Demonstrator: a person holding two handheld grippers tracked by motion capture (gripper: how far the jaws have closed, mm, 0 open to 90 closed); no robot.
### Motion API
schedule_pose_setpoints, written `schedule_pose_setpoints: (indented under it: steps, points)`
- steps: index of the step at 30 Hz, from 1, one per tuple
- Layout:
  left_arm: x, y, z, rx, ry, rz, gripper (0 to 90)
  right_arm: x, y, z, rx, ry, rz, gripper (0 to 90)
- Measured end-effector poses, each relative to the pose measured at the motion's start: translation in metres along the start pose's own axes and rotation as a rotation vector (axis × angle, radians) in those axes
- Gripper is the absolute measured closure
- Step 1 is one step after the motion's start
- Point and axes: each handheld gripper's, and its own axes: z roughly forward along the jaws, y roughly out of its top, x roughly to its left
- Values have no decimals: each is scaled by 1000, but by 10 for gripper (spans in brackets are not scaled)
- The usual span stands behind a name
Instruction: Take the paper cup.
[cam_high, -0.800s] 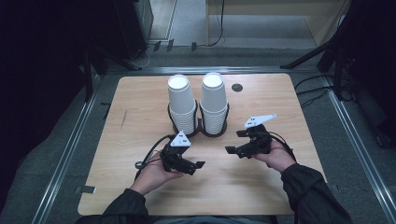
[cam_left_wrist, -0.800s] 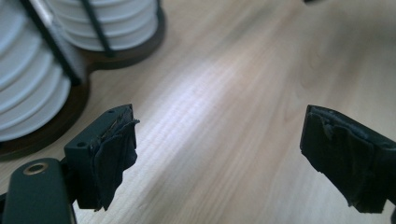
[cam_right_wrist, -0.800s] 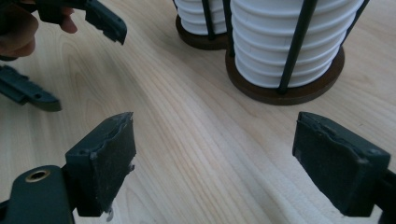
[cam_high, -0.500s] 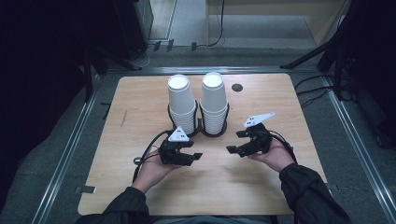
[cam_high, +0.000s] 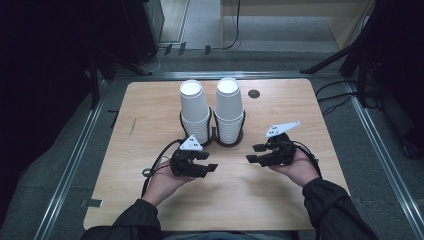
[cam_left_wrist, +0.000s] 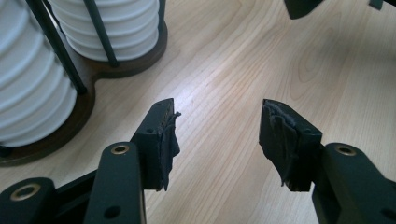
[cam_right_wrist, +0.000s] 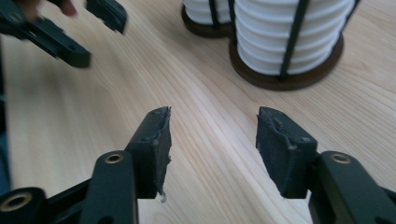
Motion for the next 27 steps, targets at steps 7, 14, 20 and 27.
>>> schedule_pose_setpoints:
  steps: [7, 14, 20, 27]
  points:
    - [5, 5, 3, 10, -8, -17, 453, 5, 1, -2, -1, -13, -29, 453]
    - [7, 10, 0, 3, -26, -65, 609, 2, 1, -3, 12, -20, 2, 425]
    - [6, 11, 0, 9, -20, -54, 670, 2, 4, -7, -3, -8, 28, 451]
    - [11, 19, 4, 25, 9, -28, 775, -1, 8, -12, 5, -30, -9, 457]
